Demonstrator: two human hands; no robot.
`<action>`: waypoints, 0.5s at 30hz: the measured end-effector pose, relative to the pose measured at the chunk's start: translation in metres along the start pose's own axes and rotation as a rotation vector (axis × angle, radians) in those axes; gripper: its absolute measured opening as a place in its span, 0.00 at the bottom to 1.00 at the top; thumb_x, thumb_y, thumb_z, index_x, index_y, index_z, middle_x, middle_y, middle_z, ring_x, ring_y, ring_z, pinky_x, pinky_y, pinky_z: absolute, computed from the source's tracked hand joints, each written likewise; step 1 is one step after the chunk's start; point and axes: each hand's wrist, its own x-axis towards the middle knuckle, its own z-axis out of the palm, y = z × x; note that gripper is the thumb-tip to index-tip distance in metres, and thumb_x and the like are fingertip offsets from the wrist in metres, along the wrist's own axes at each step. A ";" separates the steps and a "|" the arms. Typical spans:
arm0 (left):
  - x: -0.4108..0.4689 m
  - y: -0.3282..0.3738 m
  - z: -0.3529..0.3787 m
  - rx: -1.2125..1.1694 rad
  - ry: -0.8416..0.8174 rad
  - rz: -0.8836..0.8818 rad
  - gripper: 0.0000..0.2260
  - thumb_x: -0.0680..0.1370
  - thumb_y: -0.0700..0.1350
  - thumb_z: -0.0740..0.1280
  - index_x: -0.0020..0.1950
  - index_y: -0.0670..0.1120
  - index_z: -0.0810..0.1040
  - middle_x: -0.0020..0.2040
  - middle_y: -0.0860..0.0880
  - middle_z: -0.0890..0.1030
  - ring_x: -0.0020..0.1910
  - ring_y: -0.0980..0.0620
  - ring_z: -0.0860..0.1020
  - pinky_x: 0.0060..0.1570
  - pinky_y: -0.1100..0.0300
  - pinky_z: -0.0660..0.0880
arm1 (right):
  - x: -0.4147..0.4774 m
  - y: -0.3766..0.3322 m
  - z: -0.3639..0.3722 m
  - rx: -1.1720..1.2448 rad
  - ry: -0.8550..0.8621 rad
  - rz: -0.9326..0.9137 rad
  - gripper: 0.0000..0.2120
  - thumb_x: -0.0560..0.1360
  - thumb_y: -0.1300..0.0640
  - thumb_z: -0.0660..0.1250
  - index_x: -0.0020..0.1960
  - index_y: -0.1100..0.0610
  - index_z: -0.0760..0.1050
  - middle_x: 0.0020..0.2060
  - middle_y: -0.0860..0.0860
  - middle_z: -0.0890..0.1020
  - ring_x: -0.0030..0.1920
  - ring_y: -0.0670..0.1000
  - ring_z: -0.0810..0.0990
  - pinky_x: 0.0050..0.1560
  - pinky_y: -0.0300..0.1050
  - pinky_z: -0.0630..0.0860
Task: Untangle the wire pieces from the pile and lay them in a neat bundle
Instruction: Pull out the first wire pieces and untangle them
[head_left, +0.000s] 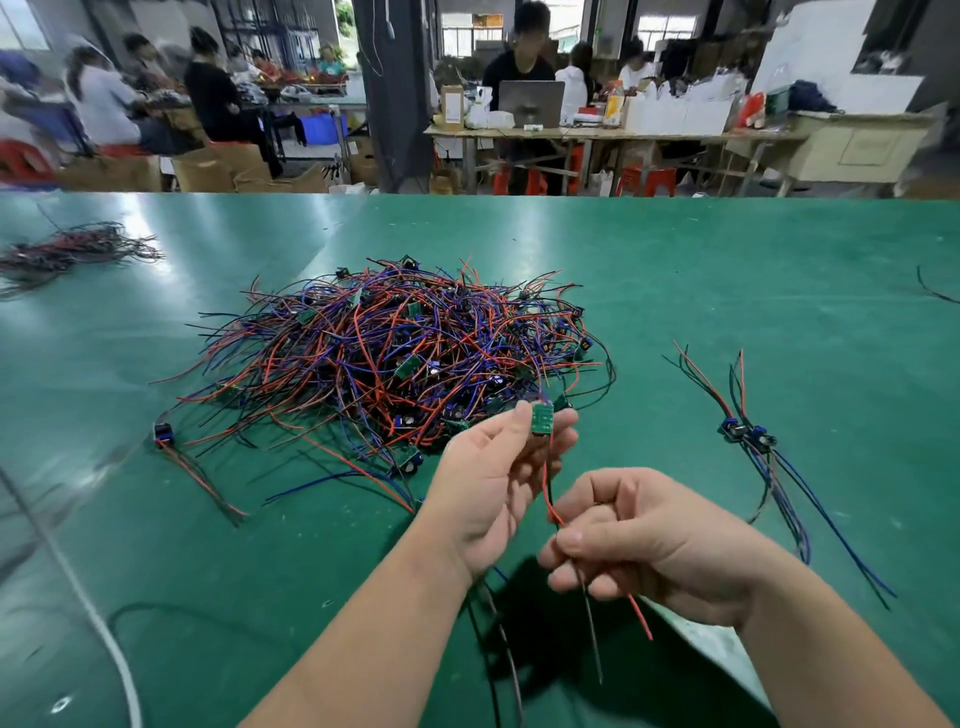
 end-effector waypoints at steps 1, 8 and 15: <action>0.000 0.002 -0.001 -0.051 -0.027 0.005 0.10 0.75 0.47 0.63 0.50 0.42 0.79 0.45 0.48 0.85 0.40 0.56 0.83 0.38 0.66 0.78 | -0.001 0.000 -0.001 -0.007 -0.013 0.010 0.14 0.63 0.66 0.72 0.45 0.62 0.72 0.37 0.63 0.83 0.33 0.55 0.84 0.24 0.37 0.76; -0.005 0.001 0.003 0.118 -0.074 0.105 0.14 0.66 0.44 0.72 0.50 0.43 0.81 0.39 0.49 0.84 0.33 0.55 0.81 0.33 0.66 0.77 | 0.000 -0.004 -0.009 -0.024 0.111 -0.157 0.17 0.64 0.52 0.74 0.46 0.63 0.78 0.39 0.61 0.83 0.35 0.52 0.83 0.33 0.40 0.78; -0.007 -0.018 -0.005 0.929 0.028 0.267 0.26 0.64 0.43 0.80 0.61 0.50 0.78 0.38 0.56 0.79 0.28 0.63 0.70 0.36 0.70 0.71 | 0.014 0.005 -0.012 -0.132 0.369 -0.328 0.10 0.62 0.54 0.75 0.37 0.60 0.83 0.33 0.56 0.82 0.32 0.48 0.76 0.31 0.36 0.71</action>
